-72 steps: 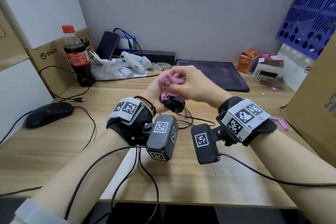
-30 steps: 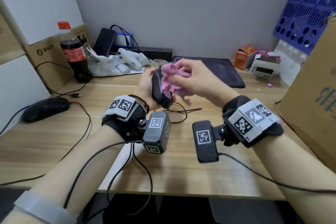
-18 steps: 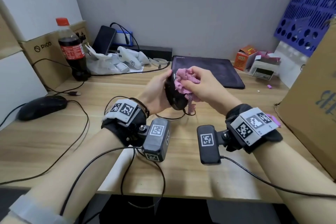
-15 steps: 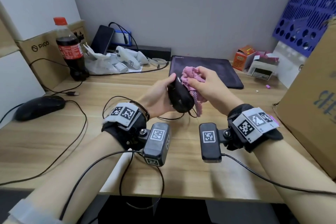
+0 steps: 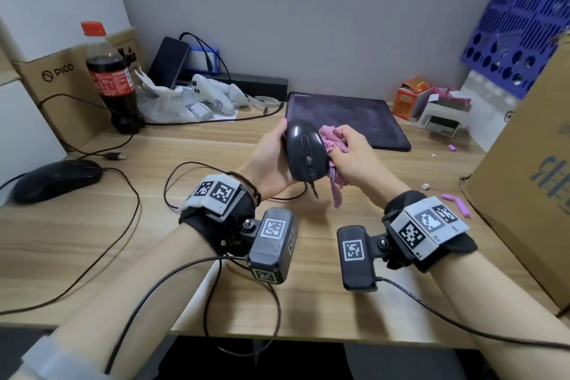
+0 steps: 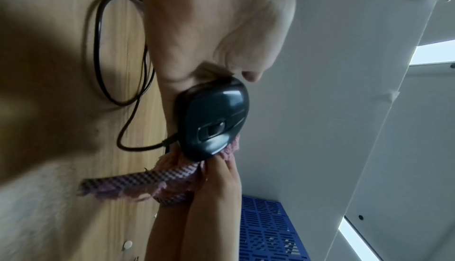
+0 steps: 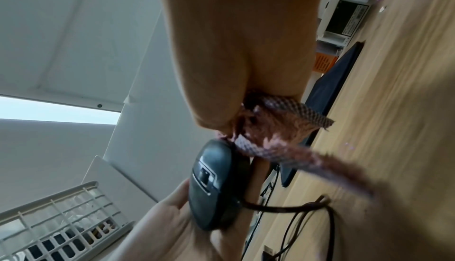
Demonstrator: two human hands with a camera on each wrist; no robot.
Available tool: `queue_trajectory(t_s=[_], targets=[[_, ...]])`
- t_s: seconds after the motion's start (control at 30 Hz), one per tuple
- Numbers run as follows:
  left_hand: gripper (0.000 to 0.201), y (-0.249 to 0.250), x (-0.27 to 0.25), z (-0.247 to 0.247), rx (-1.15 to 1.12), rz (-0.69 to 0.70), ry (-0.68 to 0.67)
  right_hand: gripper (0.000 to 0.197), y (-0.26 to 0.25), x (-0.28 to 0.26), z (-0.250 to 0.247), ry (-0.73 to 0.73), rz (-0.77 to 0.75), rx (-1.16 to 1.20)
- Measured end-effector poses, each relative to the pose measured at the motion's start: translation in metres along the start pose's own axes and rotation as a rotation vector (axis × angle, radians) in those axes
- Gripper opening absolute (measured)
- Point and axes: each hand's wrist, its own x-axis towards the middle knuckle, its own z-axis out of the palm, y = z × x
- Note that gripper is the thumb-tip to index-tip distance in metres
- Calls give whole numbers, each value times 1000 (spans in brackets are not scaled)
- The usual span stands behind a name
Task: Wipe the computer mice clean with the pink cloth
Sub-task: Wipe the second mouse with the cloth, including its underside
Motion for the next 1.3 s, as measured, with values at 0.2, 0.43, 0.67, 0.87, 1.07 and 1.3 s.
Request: queue_trajectory(t_s=[0.2,0.43,0.67,0.87,1.07,1.3], targets=[[60,-4,5,-5,-13,-44,83,13,6,5,5,-24,10,-62],[74,-1,14,-16,-249,-50,111,9,3,-4,-7,23,-35,40],[54,0,11,-13,-17,108,-25,4,-9,-16,-10,-230,-141,104],[73,2,3,-12,156,85,-114,2,-13,-13,-7,-172,-184,180],[72,7,-2,-13,244,95,-112,15,-15,-9,-2,-116,-193,247],[82,2,-1,-21,284,99,-46,15,-23,10,5,54,-128,256]])
